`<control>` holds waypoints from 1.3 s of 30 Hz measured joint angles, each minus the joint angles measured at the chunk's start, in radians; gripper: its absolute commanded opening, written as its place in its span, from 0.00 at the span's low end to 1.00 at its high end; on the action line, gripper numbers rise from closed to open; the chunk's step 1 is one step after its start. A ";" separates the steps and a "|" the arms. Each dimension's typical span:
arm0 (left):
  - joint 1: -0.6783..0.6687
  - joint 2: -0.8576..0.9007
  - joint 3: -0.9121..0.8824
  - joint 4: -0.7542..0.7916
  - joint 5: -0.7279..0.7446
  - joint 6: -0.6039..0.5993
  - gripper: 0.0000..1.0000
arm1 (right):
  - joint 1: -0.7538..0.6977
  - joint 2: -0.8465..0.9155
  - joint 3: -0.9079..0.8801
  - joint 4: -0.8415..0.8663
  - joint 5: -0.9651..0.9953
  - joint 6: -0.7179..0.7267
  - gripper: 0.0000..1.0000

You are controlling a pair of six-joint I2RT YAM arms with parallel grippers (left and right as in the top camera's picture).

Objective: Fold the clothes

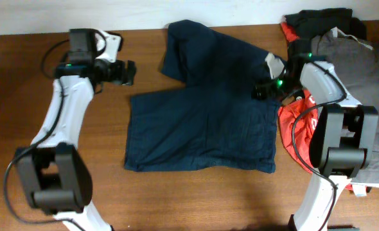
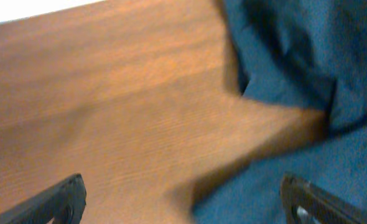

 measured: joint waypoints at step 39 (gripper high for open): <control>-0.199 0.391 0.001 0.474 0.005 -0.072 0.07 | 0.166 -0.003 0.172 -0.117 -0.090 -0.043 0.68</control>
